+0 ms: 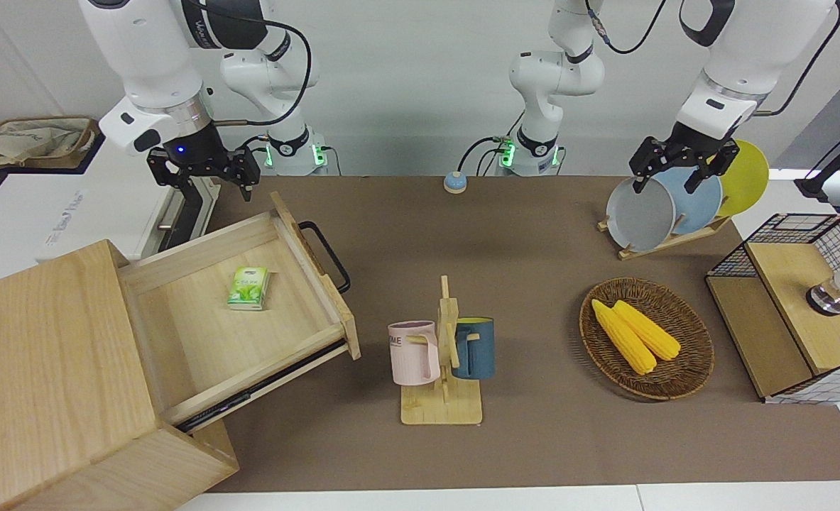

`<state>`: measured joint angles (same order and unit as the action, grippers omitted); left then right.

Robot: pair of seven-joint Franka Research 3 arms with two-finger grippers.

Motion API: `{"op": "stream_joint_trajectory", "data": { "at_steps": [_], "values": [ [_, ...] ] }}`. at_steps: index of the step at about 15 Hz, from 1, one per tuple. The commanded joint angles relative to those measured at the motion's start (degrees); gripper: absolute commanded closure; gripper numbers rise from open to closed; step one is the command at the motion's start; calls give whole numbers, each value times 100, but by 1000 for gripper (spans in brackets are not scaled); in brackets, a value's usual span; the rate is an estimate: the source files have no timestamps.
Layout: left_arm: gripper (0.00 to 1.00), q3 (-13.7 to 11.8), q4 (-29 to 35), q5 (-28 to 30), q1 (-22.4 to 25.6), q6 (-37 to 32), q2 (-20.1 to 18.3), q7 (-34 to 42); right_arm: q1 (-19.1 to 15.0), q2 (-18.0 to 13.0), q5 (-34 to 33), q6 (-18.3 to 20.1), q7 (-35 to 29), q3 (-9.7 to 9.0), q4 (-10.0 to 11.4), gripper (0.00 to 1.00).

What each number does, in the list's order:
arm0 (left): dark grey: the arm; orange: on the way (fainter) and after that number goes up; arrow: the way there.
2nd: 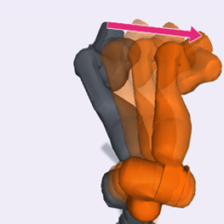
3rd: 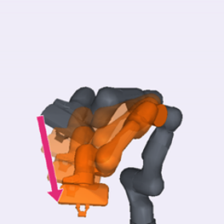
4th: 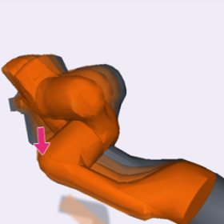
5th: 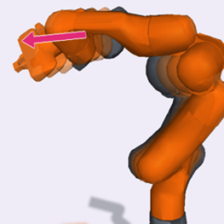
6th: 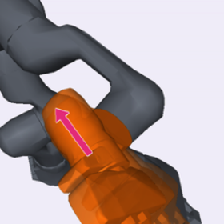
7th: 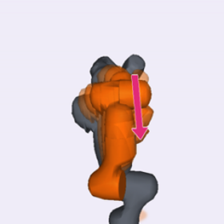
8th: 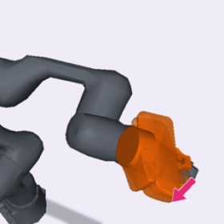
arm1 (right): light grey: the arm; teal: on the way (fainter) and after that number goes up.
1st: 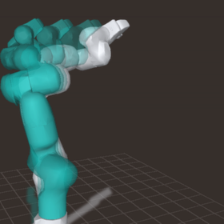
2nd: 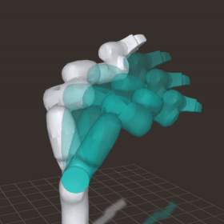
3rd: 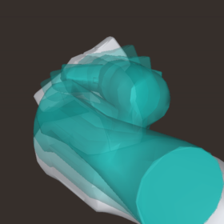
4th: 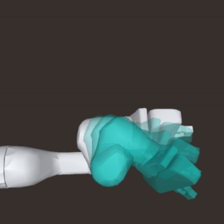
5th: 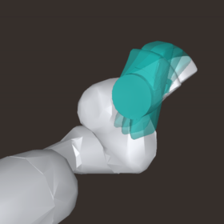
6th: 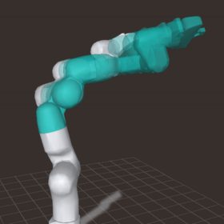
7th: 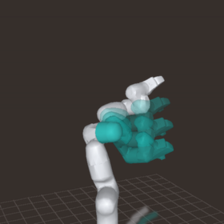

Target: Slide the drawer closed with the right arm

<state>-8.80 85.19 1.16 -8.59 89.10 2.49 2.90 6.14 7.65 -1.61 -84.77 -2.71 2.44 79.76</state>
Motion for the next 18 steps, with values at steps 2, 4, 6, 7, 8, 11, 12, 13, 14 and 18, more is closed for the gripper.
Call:
{"op": "stream_joint_trajectory", "data": {
  "at_steps": [2, 4, 6, 7, 8, 11, 12, 13, 14, 18],
  "values": [
    [2, -96, -117, -63, -99, 3, 76, 44, -87, -44, 11, -66, -72, -42, 39, 15],
    [5, -96, -117, -63, -99, 3, 76, 44, -61, -44, -15, -66, -72, -34, 39, 15],
    [2, -96, -117, -71, -99, 3, 76, 44, -104, -53, 2, -66, -37, -42, 39, 15],
    [2, -96, -117, -72, -99, 3, 76, 44, -96, -53, 2, -66, -28, -42, 39, 15],
    [2, -96, -117, -72, -99, 3, 76, 44, -87, -53, 2, -75, -19, -42, 39, 15],
    [5, -96, -117, -63, -99, 3, 76, 44, -105, -44, 98, -66, 33, -69, 39, 17],
    [2, -96, -117, -63, -99, 3, 76, 44, -105, -44, 264, -66, 25, -51, 39, 17],
    [2, -96, -117, -71, -99, 3, 76, 44, -113, -44, 318, -66, 25, -34, 39, 19],
    [2, -96, -117, -63, -99, 3, 76, 44, -114, -44, 327, -66, 25, -33, 39, 25],
    [5, -96, -117, -71, -99, 3, 76, 44, -105, -44, 319, -66, 25, -42, 39, 380]
  ]
}}
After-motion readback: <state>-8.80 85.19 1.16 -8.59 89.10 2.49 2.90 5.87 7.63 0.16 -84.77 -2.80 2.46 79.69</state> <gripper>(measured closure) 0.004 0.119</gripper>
